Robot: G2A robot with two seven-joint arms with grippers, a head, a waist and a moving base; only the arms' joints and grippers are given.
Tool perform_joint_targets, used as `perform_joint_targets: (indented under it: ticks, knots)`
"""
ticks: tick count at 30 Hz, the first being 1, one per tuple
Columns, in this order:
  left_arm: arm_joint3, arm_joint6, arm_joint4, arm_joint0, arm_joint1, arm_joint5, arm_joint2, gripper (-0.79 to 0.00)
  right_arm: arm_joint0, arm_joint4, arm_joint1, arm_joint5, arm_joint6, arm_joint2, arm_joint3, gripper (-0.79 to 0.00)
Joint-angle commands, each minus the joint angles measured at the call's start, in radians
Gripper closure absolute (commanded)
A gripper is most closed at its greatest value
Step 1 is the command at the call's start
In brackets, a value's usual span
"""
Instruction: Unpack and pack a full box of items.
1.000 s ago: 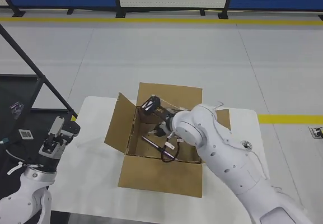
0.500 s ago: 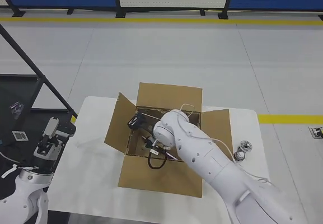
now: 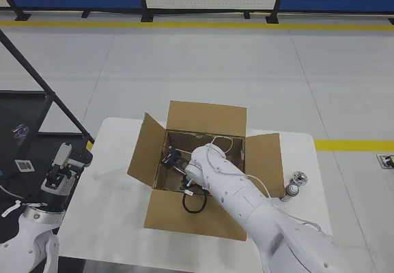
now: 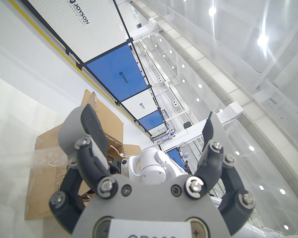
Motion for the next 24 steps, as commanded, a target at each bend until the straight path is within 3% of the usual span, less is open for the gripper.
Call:
perform_joint_targets:
  ticks: [1,5,6,8,9,19,24]
  knots:
    - [0.0,0.0,0.0,0.0,0.0,0.0,0.0,-0.785,0.001,-0.011,-0.008,-0.003,0.001,-0.006,0.019,-0.785]
    - [0.0,0.0,0.0,0.0,0.0,0.0,0.0,-0.785,-0.002,-0.025,-0.026,-0.001,-0.012,-0.012,0.053,-0.785]
    - [0.0,0.0,0.0,0.0,0.0,0.0,0.0,-0.785,-0.002,-0.026,-0.029,-0.002,-0.018,-0.012,0.064,-0.702]
    - [0.0,0.0,0.0,0.0,0.0,0.0,0.0,-0.785,-0.004,-0.029,-0.035,-0.003,-0.033,-0.012,0.081,-0.431]
    - [0.0,0.0,0.0,0.0,0.0,0.0,0.0,-0.785,-0.006,-0.032,-0.037,-0.004,-0.04,-0.013,0.088,-0.391]
    - [0.0,0.0,0.0,0.0,0.0,0.0,0.0,-0.785,-0.021,-0.073,-0.061,0.049,-0.113,-0.021,0.129,-0.302]
    - [0.0,0.0,0.0,0.0,0.0,0.0,0.0,-0.785,-0.022,-0.08,-0.069,0.071,-0.125,-0.018,0.148,-0.323]
